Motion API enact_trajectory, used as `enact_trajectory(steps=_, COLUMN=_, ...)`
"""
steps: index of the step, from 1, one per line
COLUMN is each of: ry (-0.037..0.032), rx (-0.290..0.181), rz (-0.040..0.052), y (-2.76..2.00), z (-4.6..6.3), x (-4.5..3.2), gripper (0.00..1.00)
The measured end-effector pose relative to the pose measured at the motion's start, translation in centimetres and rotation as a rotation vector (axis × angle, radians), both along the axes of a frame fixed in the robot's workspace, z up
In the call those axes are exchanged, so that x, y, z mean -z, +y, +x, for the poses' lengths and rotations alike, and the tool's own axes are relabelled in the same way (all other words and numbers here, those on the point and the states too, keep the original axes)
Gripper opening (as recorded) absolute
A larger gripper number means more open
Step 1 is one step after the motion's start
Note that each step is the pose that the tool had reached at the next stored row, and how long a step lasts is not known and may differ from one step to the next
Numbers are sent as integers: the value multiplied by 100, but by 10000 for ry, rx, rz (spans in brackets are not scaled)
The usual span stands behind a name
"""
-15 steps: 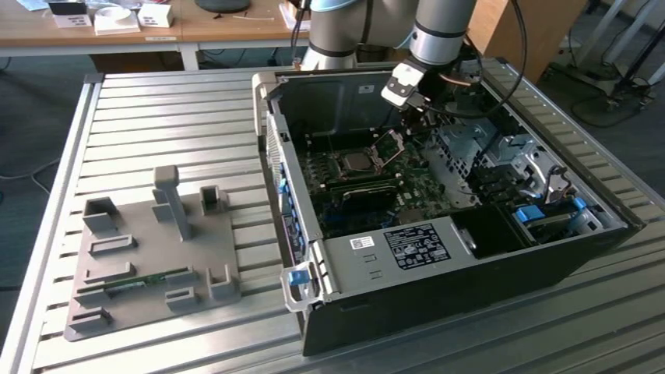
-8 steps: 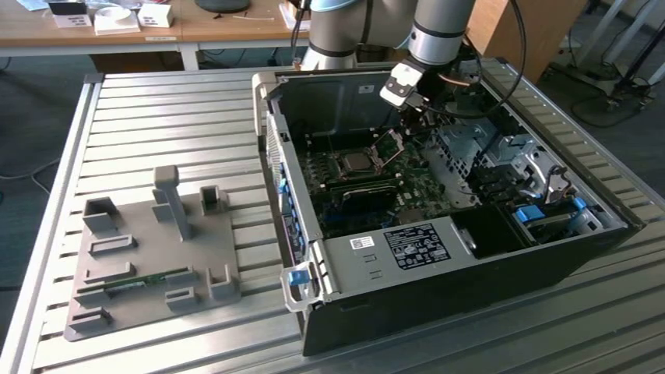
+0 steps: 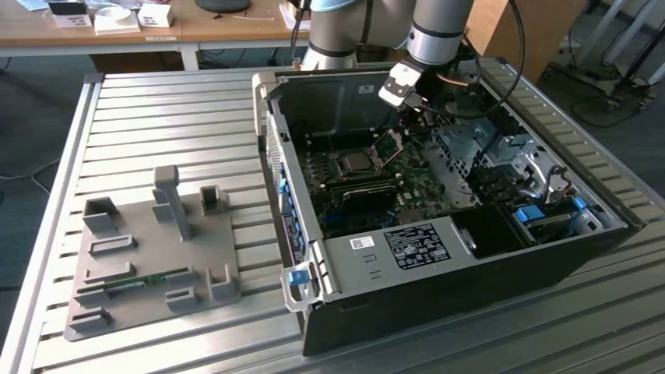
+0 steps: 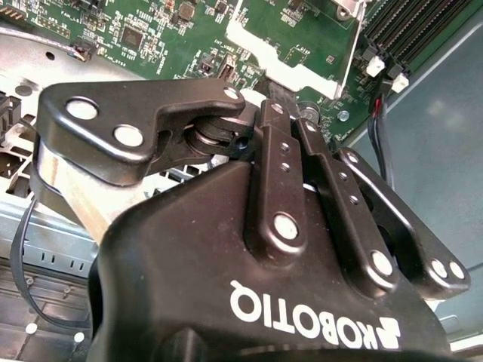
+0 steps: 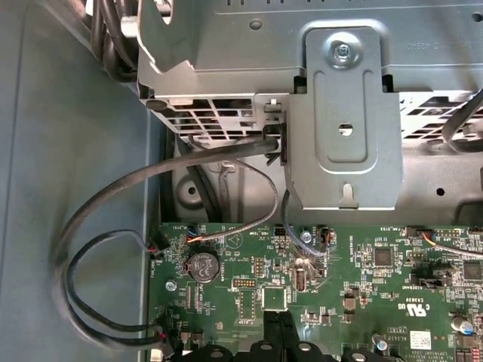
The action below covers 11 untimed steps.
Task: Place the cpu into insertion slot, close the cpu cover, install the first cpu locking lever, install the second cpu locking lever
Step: 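Close the cpu cover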
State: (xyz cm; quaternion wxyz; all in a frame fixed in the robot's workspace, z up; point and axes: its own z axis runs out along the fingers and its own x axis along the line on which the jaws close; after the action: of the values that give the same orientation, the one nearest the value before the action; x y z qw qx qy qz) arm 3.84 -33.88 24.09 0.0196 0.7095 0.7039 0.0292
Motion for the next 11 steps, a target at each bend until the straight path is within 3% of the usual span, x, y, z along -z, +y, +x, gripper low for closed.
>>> enact_trajectory(steps=11, ry=14, rx=0, rz=0, y=0, z=-71, x=1, gripper=11)
